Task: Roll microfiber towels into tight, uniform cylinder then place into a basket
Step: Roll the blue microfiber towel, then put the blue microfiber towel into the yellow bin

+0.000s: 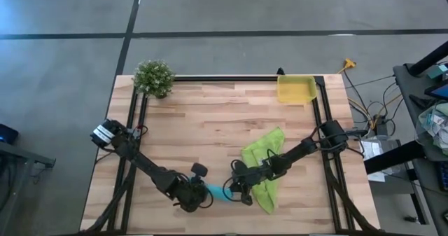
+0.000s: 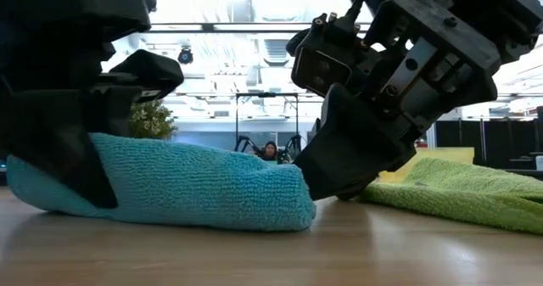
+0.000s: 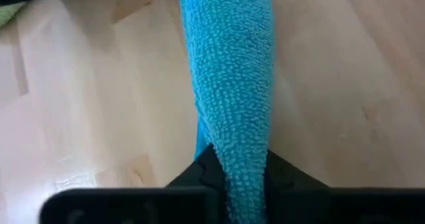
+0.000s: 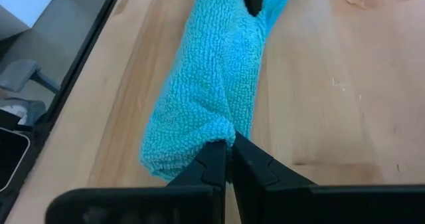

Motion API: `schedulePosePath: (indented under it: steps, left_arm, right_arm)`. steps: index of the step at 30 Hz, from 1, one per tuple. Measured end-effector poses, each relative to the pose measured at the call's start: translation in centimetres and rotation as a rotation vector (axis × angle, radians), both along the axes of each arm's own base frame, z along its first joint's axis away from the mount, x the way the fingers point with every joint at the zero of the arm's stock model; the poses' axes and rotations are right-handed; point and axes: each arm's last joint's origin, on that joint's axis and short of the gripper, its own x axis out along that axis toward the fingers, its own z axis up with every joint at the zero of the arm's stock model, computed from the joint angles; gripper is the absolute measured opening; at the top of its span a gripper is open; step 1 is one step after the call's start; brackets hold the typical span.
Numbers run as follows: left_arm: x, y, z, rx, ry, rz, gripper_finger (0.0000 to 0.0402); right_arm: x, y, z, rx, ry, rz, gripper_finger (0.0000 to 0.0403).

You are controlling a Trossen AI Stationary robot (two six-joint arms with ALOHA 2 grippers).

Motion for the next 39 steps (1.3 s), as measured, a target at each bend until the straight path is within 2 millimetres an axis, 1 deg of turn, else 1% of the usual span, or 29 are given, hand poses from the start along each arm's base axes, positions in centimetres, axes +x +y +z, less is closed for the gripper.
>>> schedulePosePath:
  steps: [5, 10, 12, 15, 19, 21, 23, 26, 28, 31, 35, 39]
  left_arm:
    - [0.7, 0.4, 0.5, -0.077, 0.024, -0.006, 0.0017]
    - [0.9, 1.1, 0.7, -0.124, 0.064, -0.01, 0.0012]
    - [1.2, 1.6, 0.9, -0.138, 0.067, 0.0, 0.0012]
    - [1.9, 2.9, 1.1, -0.141, 0.059, 0.044, 0.0011]
    - [3.2, 5.4, 1.8, -0.168, 0.019, 0.142, 0.001]
    - [3.9, 6.7, 2.4, -0.184, -0.017, 0.18, 0.001]
    - [4.5, 8.0, 3.1, -0.216, -0.065, 0.206, 0.001]
    - [5.2, 9.4, 4.0, -0.266, -0.115, 0.209, 0.0009]
    - [5.5, 10.1, 4.4, -0.301, -0.129, 0.206, 0.0009]
    - [5.7, 10.4, 4.6, -0.338, -0.136, 0.193, 0.0009]
    - [5.8, 10.5, 4.6, -0.341, -0.142, 0.193, 0.0009]
    - [6.1, 10.5, 5.0, -0.343, -0.172, 0.18, 0.0009]
  right_arm:
    - [-0.4, 0.1, 1.0, -0.033, -0.008, -0.004, 0.0011]
    - [-1.7, 0.0, 3.4, -0.205, 0.018, 0.021, 0.0041]
    - [-2.4, -0.2, 5.0, -0.287, 0.026, 0.007, 0.006]
    - [-3.6, -0.4, 7.9, -0.385, -0.01, -0.035, 0.0097]
    - [-4.9, 0.1, 12.0, -0.428, -0.154, -0.092, 0.0153]
    - [-5.4, 0.3, 13.2, -0.45, -0.205, -0.132, 0.0181]
    - [-5.6, 0.6, 13.5, -0.486, -0.217, -0.154, 0.021]
    - [-5.3, 0.9, 12.9, -0.513, -0.198, -0.156, 0.0254]
    - [-5.1, 1.0, 12.2, -0.551, -0.157, -0.154, 0.0282]
    - [-4.6, 1.0, 11.4, -0.677, -0.086, -0.203, 0.0317]
    - [-3.3, 1.2, 11.9, -0.773, -0.054, -0.218, 0.0346]
    - [-1.4, 1.8, 11.7, -0.795, -0.029, -0.158, 0.0354]
